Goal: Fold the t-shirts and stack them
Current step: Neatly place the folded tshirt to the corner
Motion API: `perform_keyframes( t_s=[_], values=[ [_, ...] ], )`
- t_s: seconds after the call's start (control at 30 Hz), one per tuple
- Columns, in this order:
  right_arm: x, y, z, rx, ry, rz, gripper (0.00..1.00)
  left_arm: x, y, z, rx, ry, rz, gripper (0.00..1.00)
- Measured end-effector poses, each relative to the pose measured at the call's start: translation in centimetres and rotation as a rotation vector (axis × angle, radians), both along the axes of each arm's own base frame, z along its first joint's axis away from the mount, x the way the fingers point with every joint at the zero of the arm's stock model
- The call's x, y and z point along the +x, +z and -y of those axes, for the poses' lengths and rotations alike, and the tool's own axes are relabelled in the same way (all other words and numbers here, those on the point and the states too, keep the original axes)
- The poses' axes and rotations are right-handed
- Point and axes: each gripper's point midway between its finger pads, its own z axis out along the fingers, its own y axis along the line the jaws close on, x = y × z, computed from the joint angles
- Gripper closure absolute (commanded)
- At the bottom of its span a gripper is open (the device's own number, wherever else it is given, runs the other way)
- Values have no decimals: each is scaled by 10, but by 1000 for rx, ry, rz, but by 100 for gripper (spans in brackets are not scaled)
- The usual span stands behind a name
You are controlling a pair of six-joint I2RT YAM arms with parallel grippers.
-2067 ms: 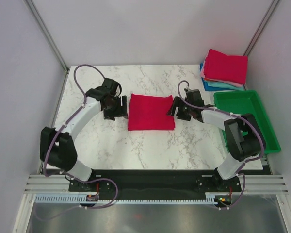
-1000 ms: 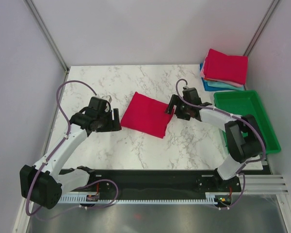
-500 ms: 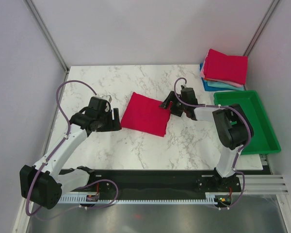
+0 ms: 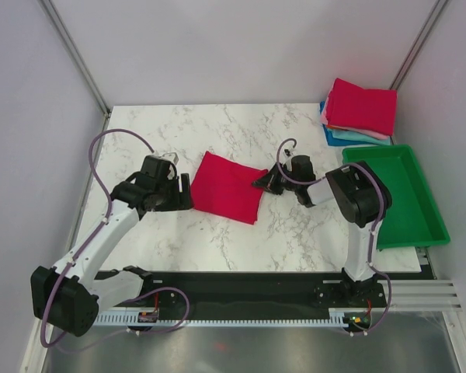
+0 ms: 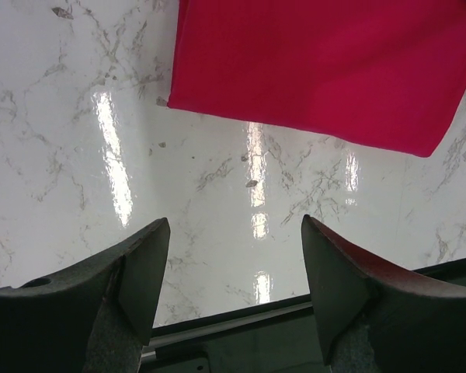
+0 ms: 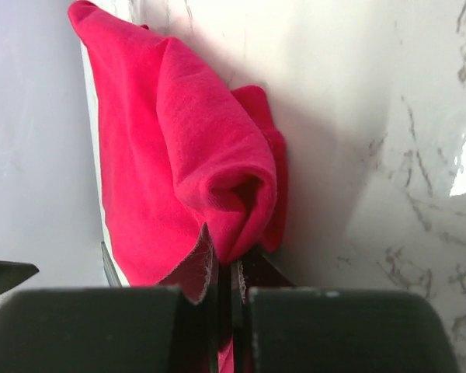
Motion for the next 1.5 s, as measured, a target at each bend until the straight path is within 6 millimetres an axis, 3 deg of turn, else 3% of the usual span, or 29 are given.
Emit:
perform_keyframes(
  t_s=[0.1,0.2,0.33,0.43,0.47,0.67,0.8,1.03,1.5],
  values=[
    [-3,2,3,-27,32,-10,100,-1,9,-1,-10,2,33,24],
    [13,19,12,-155,72,25,100,-6,26,-3,-34,2,95,24],
    [50,80,29,-308,91,180,100,-13,45,-5,-64,-1,164,24],
    [66,132,60,-407,64,294,100,-17,58,-5,-91,-6,218,24],
    [72,141,77,-433,35,309,100,-18,60,-4,-100,-9,234,24],
    [101,172,161,-601,-75,350,100,-20,55,-2,-109,-19,225,23],
    [114,190,196,-707,-103,388,100,-21,51,-2,-105,-19,214,24],
    [129,229,223,-862,-89,511,100,-21,49,-3,-104,-19,211,24],
    [175,314,283,-970,-203,666,100,-19,44,-3,-96,-13,193,25]
  ],
)
